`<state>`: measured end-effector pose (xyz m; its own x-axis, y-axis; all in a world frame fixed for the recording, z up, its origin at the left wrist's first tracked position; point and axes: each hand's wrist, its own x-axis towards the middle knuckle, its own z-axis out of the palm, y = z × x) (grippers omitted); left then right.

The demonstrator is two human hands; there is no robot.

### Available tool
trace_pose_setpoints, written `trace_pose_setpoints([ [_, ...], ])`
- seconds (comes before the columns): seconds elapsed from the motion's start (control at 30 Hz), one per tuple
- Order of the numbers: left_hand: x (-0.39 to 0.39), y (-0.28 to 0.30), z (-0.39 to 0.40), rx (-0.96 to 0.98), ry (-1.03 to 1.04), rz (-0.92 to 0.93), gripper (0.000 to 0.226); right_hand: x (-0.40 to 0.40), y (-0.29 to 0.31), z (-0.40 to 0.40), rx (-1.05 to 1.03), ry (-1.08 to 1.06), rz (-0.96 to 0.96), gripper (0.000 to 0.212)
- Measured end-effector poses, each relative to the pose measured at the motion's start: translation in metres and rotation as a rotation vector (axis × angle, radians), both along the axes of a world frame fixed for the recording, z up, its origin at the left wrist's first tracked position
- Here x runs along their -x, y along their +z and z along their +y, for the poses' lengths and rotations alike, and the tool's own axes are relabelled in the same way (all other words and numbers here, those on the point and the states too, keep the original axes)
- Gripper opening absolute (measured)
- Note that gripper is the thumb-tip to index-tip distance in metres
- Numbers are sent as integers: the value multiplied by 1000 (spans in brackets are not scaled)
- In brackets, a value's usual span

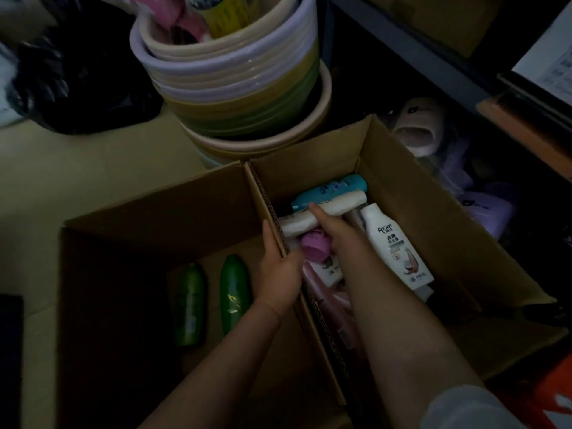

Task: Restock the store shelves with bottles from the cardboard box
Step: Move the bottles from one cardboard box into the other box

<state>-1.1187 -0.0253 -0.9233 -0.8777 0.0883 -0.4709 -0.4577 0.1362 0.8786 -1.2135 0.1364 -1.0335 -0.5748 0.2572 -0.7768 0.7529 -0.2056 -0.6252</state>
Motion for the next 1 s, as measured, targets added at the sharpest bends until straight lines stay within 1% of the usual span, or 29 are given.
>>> trace_pose_setpoints([
  [0.07, 0, -1, 0, 7, -7, 0, 85, 6, -15, 0, 32, -97, 25, 126],
  [0.1, 0, -2, 0, 8, -11, 7, 84, 6, -17, -2, 86, -164, 11, 124],
  [0.13, 0, -4, 0, 8, -14, 11, 85, -1, 1, -8, 150, -227, 14, 117],
  [0.2, 2, -6, -1, 19, -25, 18, 85, -9, 19, -15, 248, -290, 34, 89],
  [0.27, 4, -7, -1, 17, -31, 18, 84, -13, 23, -15, 296, -319, 101, 60],
  [0.4, 4, -6, -2, 11, -34, 23, 84, -19, 31, -11, 333, -363, 147, 33],
  [0.43, 5, -6, -2, 2, -40, 24, 84, -23, 33, -8, 337, -375, 146, 29],
  [0.53, 6, -2, -1, -33, -24, -11, 82, -43, 49, 4, 368, -425, 157, 41],
  [0.63, 5, 4, -1, -25, -23, -53, 84, -65, 79, 24, 359, -417, 247, 25],
  [0.67, 4, 8, -1, -19, -23, -56, 85, -73, 92, 30, 362, -413, 275, 25],
  [0.73, 3, 12, -7, -21, -33, -86, 92, -86, 121, 36, 399, -394, 325, 33],
  [0.8, 1, 18, -17, -29, -77, -135, 102, -95, 151, 32, 446, -356, 373, 36],
  [0.83, -2, 22, -25, -36, -95, -152, 101, -99, 164, 27, 465, -321, 394, 39],
  [0.87, -6, 29, -35, -38, -81, -146, 90, -101, 179, 18, 479, -277, 418, 44],
  [0.93, -11, 37, -62, -74, 37, -79, 54, -103, 203, -7, 511, -146, 480, 59],
  [0.97, -12, 41, -77, -134, 101, -57, 42, -102, 210, -22, 522, -45, 493, 66],
  [1.0, -12, 49, -90, -238, 142, -63, 42, -100, 214, -41, 533, 57, 492, 61],
])
